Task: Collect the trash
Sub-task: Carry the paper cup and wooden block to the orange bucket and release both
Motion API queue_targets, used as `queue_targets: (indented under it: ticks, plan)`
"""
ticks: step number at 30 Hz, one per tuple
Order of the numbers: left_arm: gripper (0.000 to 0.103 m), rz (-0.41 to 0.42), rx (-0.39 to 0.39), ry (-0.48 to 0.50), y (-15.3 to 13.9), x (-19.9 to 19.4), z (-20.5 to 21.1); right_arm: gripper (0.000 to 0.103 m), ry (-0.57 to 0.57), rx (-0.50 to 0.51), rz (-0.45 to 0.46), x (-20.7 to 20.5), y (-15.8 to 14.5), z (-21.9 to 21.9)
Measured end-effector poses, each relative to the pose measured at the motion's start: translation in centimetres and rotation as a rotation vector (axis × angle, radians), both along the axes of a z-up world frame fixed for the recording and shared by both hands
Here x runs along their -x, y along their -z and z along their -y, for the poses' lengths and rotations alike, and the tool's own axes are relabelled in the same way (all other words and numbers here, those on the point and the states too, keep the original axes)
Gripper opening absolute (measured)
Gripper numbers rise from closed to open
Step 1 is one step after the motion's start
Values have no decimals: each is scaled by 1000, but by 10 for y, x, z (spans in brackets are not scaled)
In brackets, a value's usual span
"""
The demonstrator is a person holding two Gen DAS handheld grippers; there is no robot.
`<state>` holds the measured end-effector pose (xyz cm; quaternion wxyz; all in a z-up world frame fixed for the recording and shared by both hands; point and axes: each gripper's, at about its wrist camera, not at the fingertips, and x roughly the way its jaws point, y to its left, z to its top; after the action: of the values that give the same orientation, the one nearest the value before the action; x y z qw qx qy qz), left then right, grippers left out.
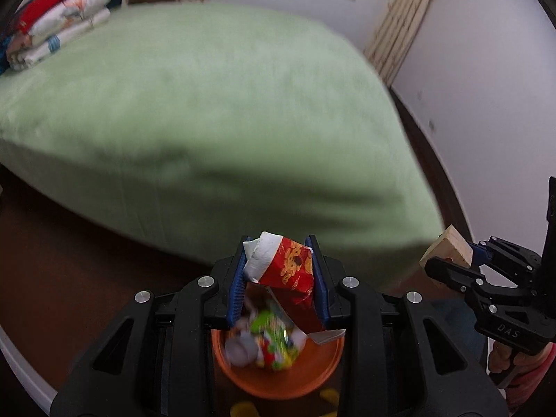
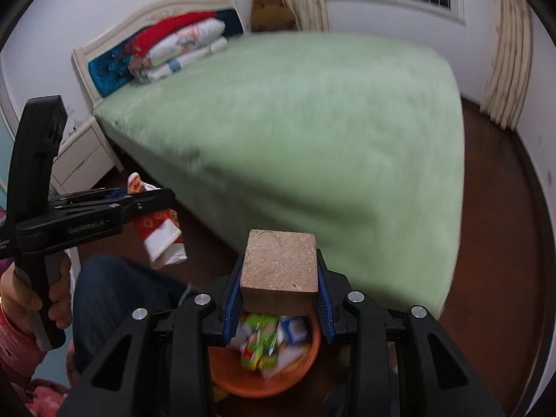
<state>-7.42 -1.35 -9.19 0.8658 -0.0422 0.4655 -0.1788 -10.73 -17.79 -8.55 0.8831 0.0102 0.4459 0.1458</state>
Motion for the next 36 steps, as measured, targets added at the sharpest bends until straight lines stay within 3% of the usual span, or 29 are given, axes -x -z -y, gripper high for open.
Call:
queue_targets:
  ticks: [11,17,22,23,24,26,30,36]
  plan:
    - [31,-397,-56,10,155,7,23,36,99,-63,-279,10,115,-2]
    - [31,-475,-135,-5,199,4,28,36,79,-54,-413,-1,169,-21]
    - [35,-524,-165,-23,222,5,21,38,63,-21,-464,-6,195,-35]
    - [41,-530,-178,-36,225,5,20,43,61,-16,-466,-5,197,-33]
    - [46,-531,-185,-46,227,5,17,60,61,-10,-464,-6,197,-34]
    - [66,-529,-192,-54,226,3,13,70,78,12,-427,-8,191,-31]
    - [72,-524,-186,-71,220,-3,6,79,117,-4,-404,-9,182,-19]
    - [76,-506,-187,-87,209,-5,2,79,163,-35,-381,-10,171,-7]
